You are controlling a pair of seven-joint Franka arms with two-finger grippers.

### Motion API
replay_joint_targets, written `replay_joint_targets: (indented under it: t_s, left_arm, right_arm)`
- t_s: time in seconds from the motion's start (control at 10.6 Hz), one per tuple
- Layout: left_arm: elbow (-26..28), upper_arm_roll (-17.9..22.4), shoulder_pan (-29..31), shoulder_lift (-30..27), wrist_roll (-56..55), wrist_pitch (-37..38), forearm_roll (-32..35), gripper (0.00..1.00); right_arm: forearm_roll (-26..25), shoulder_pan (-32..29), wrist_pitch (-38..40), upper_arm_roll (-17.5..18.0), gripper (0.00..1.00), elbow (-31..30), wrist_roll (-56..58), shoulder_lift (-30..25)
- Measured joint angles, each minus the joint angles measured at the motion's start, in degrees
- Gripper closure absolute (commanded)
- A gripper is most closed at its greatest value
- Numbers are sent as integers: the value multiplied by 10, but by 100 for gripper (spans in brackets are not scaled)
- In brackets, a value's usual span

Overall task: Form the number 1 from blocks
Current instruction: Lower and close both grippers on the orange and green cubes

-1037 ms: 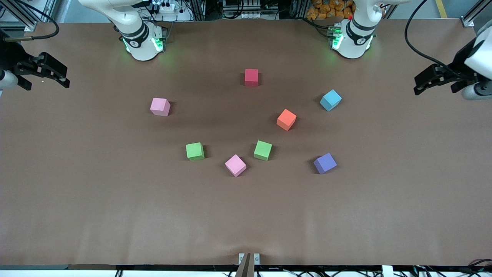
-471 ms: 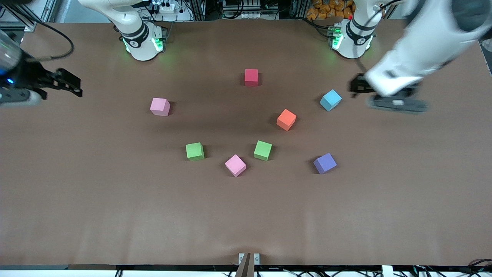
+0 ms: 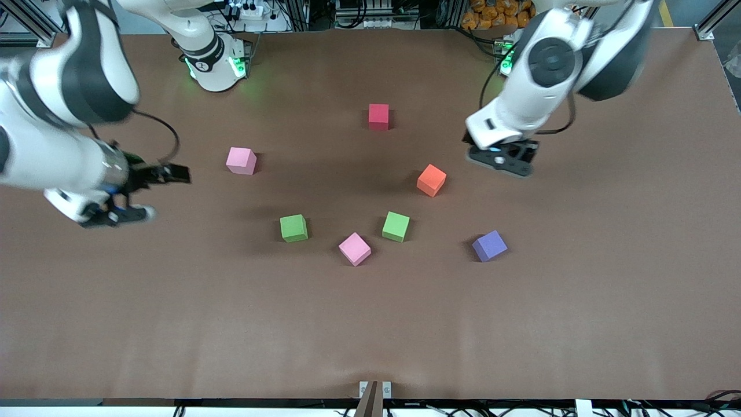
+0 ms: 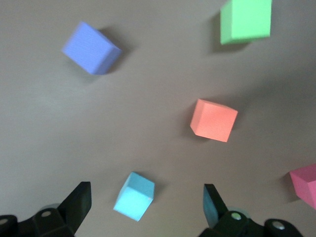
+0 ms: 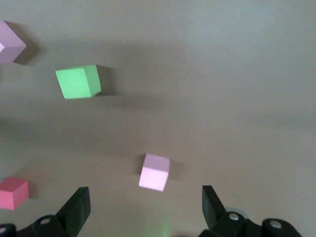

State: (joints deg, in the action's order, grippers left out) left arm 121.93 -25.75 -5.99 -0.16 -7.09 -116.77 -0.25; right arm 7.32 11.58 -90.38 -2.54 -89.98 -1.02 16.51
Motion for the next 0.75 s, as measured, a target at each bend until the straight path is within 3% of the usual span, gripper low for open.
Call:
replay_joint_targets:
  t_s: [0.38,0.75]
  left_arm:
    - [104,-59,0,2,0,-144,-1,0]
    - [117,-70,0,68,1,-248,-1,0]
  right_arm:
    - [1,95,-134,1,0,0,-4,86]
    - [-4,150,-227,0,0,2,-4,140]
